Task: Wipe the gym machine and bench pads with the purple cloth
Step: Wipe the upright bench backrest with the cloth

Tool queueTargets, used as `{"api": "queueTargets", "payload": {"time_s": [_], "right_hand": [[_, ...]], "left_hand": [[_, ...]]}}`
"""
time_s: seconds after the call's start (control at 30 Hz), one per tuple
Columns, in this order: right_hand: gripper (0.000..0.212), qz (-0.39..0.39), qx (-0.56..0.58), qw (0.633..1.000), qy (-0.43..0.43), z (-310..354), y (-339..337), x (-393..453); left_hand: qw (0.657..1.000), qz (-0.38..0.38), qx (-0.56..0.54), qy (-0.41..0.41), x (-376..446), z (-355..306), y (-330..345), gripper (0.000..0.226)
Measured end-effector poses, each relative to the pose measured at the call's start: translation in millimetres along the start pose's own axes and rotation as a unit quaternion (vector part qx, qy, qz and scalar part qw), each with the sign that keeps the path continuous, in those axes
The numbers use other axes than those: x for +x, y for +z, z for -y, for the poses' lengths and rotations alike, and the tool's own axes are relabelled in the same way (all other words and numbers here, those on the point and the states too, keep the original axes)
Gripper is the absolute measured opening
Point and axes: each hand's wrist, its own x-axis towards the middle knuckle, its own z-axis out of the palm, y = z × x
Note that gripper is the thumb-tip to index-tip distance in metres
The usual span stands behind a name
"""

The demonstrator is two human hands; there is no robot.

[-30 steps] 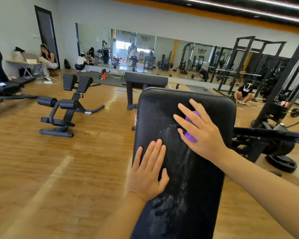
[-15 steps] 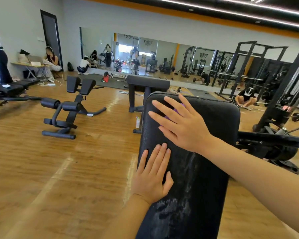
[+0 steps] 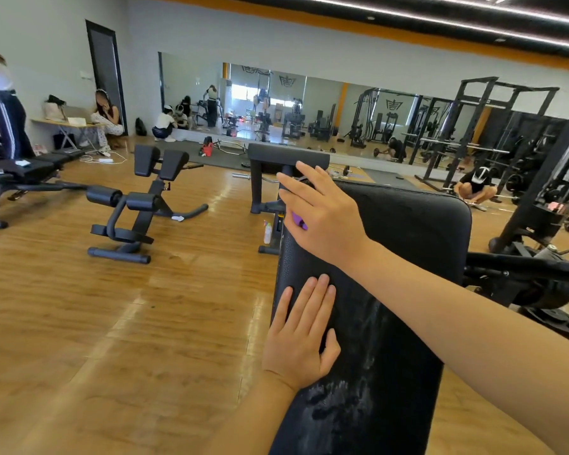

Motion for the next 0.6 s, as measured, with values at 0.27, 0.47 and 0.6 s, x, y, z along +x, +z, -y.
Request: {"api": "queueTargets", "payload": {"time_s": [0.27, 0.47, 0.6], "right_hand": [[0.037, 0.059, 0.012, 0.998, -0.007, -23.8, -53.8, -107.3], [0.054, 0.06, -0.019, 0.997, 0.046, -19.6, -39.8, -83.4], [0.046, 0.037, -0.012, 0.997, 0.063, -19.4, -46.7, -107.0]], "left_hand": [[1.0, -0.004, -0.013, 0.003, -1.3, 0.8, 0.6, 0.067], [1.0, -0.01, -0.017, 0.005, -0.5, 0.3, 0.3, 0.064], [1.0, -0.007, -0.016, 0.004, -0.7, 1.0, 0.2, 0.064]]}}
